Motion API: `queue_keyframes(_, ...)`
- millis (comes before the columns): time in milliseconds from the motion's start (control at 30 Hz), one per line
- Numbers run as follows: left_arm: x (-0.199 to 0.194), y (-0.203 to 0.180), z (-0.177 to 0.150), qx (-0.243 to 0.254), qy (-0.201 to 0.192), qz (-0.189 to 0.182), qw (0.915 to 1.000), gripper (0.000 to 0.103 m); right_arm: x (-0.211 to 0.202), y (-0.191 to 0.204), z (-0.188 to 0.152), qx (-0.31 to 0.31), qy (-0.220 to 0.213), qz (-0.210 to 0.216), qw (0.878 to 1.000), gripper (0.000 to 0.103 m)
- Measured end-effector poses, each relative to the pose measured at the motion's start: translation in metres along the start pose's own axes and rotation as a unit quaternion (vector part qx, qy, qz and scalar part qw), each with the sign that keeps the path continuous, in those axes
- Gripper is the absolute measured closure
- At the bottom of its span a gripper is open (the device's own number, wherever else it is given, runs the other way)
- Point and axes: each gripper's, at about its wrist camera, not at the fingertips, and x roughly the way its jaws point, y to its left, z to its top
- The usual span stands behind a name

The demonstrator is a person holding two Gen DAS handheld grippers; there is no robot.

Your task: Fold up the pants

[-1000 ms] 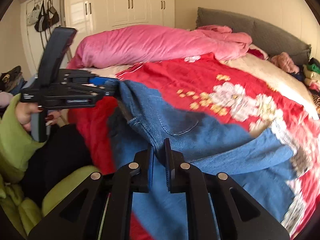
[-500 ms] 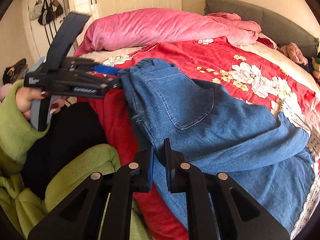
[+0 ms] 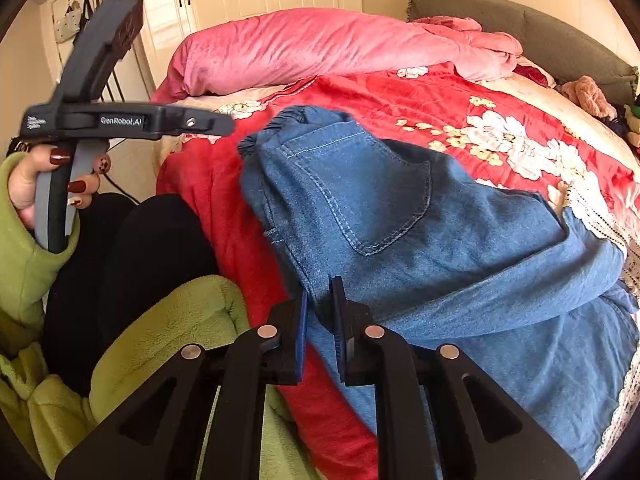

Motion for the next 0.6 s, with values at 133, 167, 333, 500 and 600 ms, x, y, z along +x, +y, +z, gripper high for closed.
queue_keyframes(133, 0.042, -0.031, 0.008, 0.055, 0.040, 0.017, 0.9975, 0.044, 0.004, -0.002, -0.002, 0.021, 0.019, 0.021, 0.999, 0.074)
queue_keyframes(167, 0.050, -0.031, 0.007, 0.059, 0.048, 0.035, 0.9965, 0.044, -0.001, -0.002, -0.002, 0.018, 0.017, 0.022, 0.999, 0.070)
queue_keyframes(333, 0.064, -0.014, -0.006, 0.038, 0.047, 0.042, 0.9973, 0.036, -0.032, -0.011, 0.004, 0.031, -0.027, -0.004, 0.999, 0.044)
queue_keyframes(500, 0.059, -0.010, -0.009, 0.033, 0.036, 0.039, 0.9980, 0.035, -0.010, -0.033, 0.008, 0.081, 0.000, -0.032, 0.996, 0.038)
queue_keyframes(600, 0.052, -0.009, -0.012, 0.024, 0.026, 0.035, 0.9987, 0.035, 0.017, -0.047, -0.003, 0.115, 0.056, -0.035, 0.991, 0.037)
